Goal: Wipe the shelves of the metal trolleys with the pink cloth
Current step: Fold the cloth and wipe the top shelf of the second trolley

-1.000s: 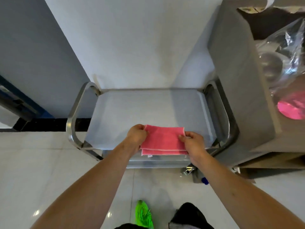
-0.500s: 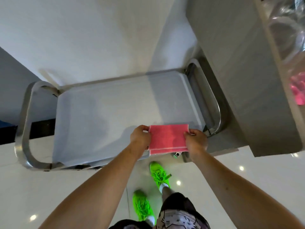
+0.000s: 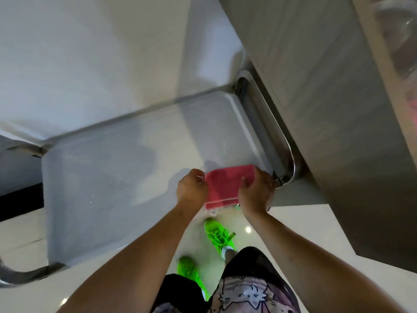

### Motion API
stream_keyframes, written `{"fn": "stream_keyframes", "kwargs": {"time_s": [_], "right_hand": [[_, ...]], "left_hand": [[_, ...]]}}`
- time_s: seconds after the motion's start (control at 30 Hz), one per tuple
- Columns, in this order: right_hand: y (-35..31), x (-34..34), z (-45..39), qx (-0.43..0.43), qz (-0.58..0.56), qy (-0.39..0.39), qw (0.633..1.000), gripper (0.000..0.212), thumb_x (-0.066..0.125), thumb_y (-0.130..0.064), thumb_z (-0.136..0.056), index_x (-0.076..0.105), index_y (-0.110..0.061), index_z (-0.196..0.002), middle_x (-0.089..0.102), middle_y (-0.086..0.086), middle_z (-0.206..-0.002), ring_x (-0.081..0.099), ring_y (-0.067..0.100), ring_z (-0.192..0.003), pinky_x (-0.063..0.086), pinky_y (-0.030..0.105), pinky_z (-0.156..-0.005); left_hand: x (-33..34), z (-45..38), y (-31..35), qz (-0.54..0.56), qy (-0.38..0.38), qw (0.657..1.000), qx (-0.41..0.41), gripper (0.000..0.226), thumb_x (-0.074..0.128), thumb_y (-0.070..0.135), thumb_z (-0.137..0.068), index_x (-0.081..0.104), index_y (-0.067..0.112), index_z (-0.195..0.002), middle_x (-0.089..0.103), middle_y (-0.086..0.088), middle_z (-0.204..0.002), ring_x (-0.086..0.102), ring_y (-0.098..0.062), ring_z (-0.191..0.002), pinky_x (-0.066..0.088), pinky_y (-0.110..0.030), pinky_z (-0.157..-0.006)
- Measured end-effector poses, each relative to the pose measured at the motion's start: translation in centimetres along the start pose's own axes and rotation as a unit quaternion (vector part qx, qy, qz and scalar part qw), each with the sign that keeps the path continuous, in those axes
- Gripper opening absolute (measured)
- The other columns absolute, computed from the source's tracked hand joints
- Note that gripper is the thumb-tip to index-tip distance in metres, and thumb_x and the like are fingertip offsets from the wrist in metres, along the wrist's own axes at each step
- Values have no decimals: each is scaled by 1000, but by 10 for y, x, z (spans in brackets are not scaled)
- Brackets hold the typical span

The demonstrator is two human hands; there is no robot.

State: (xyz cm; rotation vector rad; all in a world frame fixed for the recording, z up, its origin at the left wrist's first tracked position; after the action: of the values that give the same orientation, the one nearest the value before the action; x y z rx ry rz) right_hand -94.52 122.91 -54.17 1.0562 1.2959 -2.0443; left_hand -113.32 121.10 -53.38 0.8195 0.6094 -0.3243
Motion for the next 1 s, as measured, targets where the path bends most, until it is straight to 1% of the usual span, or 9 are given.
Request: {"fn": "stream_keyframes", "kwargs": {"time_s": [0.13, 0.23, 0.3, 0.37, 0.47, 0.63, 0.73, 0.87, 1.0], "right_hand": [[-7, 33, 19, -67, 95, -54, 992, 61, 50, -44, -102, 41, -15, -155, 28, 21, -163, 23, 38, -150, 15, 48, -123], [-12, 60, 27, -40, 132, -85, 987, 90, 35, -69, -98, 21, -6, -161, 12, 29, -166, 9, 43, -154, 2, 51, -124], [-14, 72, 28, -18, 138, -69, 988, 104, 31, -77, -94, 14, 1, -160, 7, 33, -165, 4, 46, -154, -5, 52, -124], [-14, 78, 23, 1, 137, -49, 989, 108, 32, -78, -92, 11, 4, -159, 5, 35, -165, 2, 47, -154, -10, 52, -123], [-10, 79, 11, -3, 146, -22, 989, 106, 38, -75, -93, 11, 3, -160, 5, 34, -165, 3, 47, -154, -10, 51, -123], [-8, 80, -2, -25, 196, -19, 980, 105, 34, -76, -93, 8, 0, -161, 2, 32, -166, 3, 46, -154, -3, 55, -124], [-8, 82, -13, -50, 217, -28, 974, 105, 28, -78, -94, 3, -3, -161, -1, 31, -166, 1, 47, -154, -2, 57, -124], [-17, 86, -38, -105, 247, -36, 963, 104, 15, -83, -91, -1, -10, -163, -3, 29, -167, 0, 47, -154, -6, 58, -122], [-45, 99, -68, -136, 264, -51, 953, 103, 5, -84, -88, -7, -16, -163, -9, 28, -167, -6, 47, -154, -10, 58, -121]], "left_hand": [[-8, 4, -6, -70, 32, 993, 88, 35, 62, 12, -88, 66, 16, -123, 67, -12, -118, 62, -35, -108, 51, -40, -90], [-17, 5, -15, -111, 61, 976, 179, 42, 66, 3, -82, 68, 7, -124, 66, -19, -124, 58, -40, -117, 47, -43, -100], [-22, -3, -27, -184, 49, 959, 210, 49, 68, 8, -84, 63, 8, -133, 58, -20, -139, 49, -41, -131, 36, -43, -113], [-22, -14, -39, -294, -4, 932, 212, 62, 64, 27, -92, 44, 17, -150, 36, -14, -158, 28, -37, -147, 21, -44, -122], [-21, -27, -50, -364, -48, 909, 199, 73, 54, 48, -96, 22, 28, -158, 17, -6, -167, 10, -35, -153, 16, -47, -123], [-16, -40, -28, -368, -19, 899, 238, 62, 50, 36, -98, 27, 27, -155, 16, -5, -167, 8, -35, -153, 16, -53, -122], [-13, -55, -17, -377, -35, 896, 233, 56, 44, 38, -100, 29, 32, -154, 16, -1, -167, 8, -34, -152, 17, -59, -119], [-13, -62, -20, -371, -39, 901, 223, 55, 41, 36, -98, 34, 35, -152, 23, 2, -165, 17, -32, -151, 26, -57, -116], [-11, -63, -21, -381, -49, 900, 208, 59, 40, 35, -95, 34, 33, -153, 22, 1, -166, 16, -33, -151, 26, -57, -116]]}}
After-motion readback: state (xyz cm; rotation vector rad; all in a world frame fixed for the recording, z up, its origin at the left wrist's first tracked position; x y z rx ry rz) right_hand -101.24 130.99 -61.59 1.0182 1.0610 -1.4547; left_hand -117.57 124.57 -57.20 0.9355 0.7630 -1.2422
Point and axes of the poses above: each hand's wrist, its own z-axis away from the middle knuckle, its own x-axis out of the palm, y = z × x, the point moved 4 cm from there along -z, towards the middle knuckle
